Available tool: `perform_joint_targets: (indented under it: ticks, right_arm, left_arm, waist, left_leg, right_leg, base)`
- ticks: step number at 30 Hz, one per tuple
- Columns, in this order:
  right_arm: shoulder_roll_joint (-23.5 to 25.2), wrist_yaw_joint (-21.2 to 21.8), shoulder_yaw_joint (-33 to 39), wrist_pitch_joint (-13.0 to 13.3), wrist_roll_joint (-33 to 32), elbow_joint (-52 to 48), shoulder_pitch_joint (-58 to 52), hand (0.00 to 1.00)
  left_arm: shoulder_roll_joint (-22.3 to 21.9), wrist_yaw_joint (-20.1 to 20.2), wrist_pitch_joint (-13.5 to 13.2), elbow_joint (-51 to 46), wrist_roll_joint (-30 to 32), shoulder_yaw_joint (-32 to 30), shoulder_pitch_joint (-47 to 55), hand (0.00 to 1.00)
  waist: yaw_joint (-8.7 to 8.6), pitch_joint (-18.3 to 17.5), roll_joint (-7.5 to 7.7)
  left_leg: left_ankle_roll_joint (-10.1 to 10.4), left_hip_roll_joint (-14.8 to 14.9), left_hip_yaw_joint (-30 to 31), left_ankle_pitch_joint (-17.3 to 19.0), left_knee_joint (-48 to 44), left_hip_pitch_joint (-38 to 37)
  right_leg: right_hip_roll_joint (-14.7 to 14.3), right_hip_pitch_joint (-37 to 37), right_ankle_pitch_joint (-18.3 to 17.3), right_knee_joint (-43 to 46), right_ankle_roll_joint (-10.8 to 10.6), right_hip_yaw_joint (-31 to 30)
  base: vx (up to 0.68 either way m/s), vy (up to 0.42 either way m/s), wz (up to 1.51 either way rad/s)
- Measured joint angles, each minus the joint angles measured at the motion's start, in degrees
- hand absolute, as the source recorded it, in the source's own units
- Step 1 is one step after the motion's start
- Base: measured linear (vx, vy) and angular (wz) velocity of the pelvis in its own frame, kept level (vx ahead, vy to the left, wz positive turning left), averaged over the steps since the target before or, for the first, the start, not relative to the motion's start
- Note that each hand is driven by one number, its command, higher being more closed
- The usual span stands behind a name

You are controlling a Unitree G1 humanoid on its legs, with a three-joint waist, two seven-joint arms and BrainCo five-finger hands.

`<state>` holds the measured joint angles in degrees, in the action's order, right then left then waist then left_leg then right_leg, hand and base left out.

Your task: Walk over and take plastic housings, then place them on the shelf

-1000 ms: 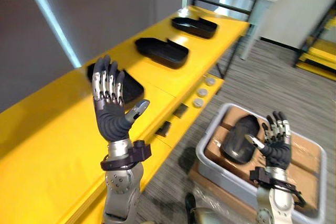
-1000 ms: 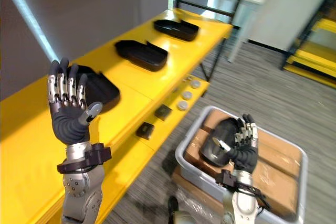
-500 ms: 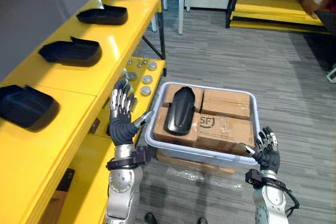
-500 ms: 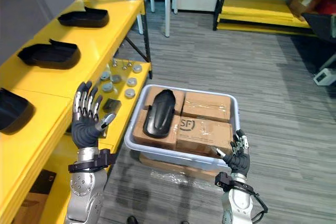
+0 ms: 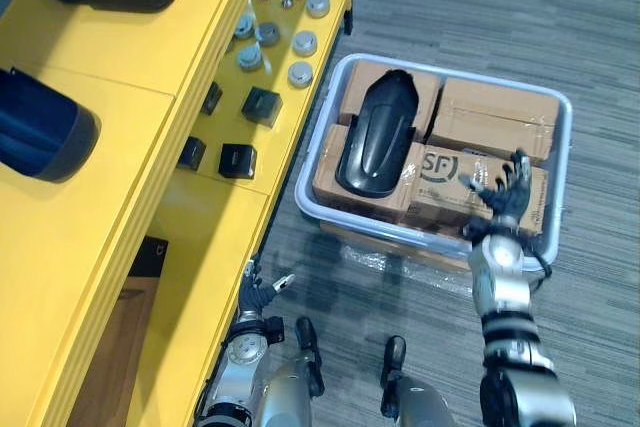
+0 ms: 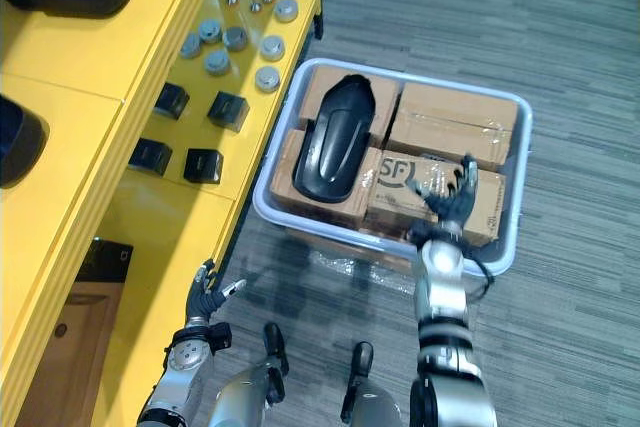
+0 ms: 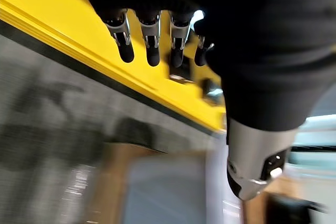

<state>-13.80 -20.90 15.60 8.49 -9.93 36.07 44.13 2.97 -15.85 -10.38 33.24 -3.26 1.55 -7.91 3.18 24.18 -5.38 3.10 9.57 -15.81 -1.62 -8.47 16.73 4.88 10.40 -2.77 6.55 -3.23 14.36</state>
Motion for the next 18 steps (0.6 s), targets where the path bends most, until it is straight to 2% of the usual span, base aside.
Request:
perform_joint_targets:
  ticks: [2, 8, 14, 18]
  right_arm:
    - [-2.3, -1.0, 0.0, -0.4, -0.1, 5.4, 5.8, 0.0]
    - [-4.4, -1.7, -0.2, -1.5, -0.8, 16.0, 15.1, 0.0]
    - [-5.0, -2.7, -0.5, -3.9, -0.7, 25.9, 21.7, 0.0]
    - [-6.8, -3.0, -0.5, -4.9, 0.4, 29.0, 23.5, 0.0]
  left_arm:
    - [0.0, 0.0, 0.0, 2.7, -0.1, 0.0, -1.4, 0.0]
    - [0.4, -0.2, -0.2, 6.7, -2.0, 0.2, -3.9, 0.0]
    - [0.5, -0.6, -0.5, 8.6, -3.1, 2.3, -5.5, 0.0]
    - [0.5, -2.1, -0.7, 9.0, -4.0, 2.2, -6.1, 0.0]
  waist:
    - [1.22, 0.8, 0.0]
    - [3.82, 2.0, -0.2]
    - [4.96, 3.0, -0.7]
    - [5.13, 3.1, -0.77]
  left_leg:
    - [-0.3, -0.5, 0.4, -0.2, -0.3, 1.4]
    - [-0.9, -0.8, 2.1, 0.1, -2.1, 5.0]
    - [-1.2, -1.0, 4.3, 0.0, -3.9, 8.3]
    - [-1.5, -1.2, 6.2, -0.2, -4.6, 10.3]
  right_leg:
    - [0.4, 1.0, 0.4, 0.0, -0.2, 0.1]
    - [0.8, 3.3, 2.0, -0.2, -0.9, 0.4]
    - [0.7, 4.2, 2.8, -1.3, -0.8, 1.5]
    - [0.5, 4.6, 3.3, -1.9, -0.7, 3.5]
  base:
    - [-0.04, 0.043, 0.07]
    - [-0.01, 0.04, 0.07]
    - [-0.03, 0.025, 0.13]
    - [-0.02, 0.017, 0.19]
